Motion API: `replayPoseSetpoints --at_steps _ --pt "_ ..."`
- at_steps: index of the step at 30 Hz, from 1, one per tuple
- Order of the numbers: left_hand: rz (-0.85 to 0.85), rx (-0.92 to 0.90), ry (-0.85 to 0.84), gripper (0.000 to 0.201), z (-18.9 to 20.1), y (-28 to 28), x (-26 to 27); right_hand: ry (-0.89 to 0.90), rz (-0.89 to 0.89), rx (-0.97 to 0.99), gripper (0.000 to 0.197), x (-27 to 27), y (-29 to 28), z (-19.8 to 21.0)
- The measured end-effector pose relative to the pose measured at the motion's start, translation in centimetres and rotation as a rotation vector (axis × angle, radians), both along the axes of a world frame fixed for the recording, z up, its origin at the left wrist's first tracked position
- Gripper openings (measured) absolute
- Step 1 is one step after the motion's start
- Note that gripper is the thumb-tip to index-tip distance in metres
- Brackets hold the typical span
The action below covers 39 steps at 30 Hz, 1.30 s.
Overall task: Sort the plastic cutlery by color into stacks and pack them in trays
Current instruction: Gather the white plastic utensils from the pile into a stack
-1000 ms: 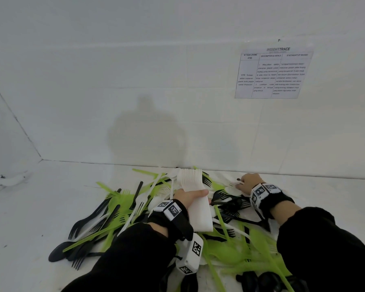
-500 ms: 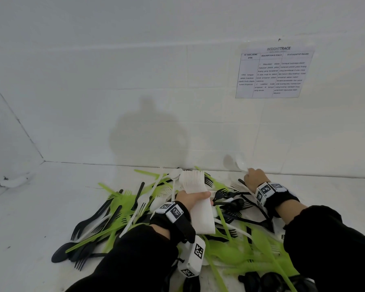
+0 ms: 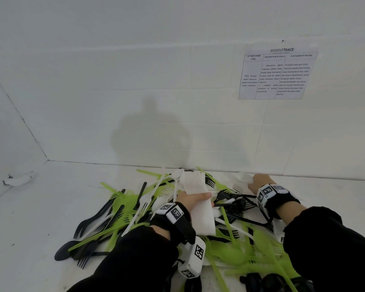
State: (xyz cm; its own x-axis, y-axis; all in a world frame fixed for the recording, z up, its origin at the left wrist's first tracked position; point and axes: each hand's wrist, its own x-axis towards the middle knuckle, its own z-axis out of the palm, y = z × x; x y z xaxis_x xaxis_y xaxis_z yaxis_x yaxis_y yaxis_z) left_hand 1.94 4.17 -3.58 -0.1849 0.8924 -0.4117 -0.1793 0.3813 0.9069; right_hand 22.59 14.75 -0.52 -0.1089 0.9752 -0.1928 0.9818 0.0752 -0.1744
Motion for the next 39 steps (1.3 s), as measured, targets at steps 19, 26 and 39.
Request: replayPoseSetpoints --at_steps 19,26,39 --pt "0.112 0.046 0.003 0.068 2.1 -2.2 -2.8 -0.155 0.529 -0.116 0.03 -7.1 -4.8 0.9" --pt "0.11 0.066 -0.007 0.017 3.1 -3.5 -3.2 -0.122 0.615 -0.125 0.038 -7.5 -5.4 0.4" --pt "0.108 0.058 0.038 0.033 3.9 -4.2 -3.4 -0.063 0.639 -0.054 0.029 -8.2 -6.0 1.1"
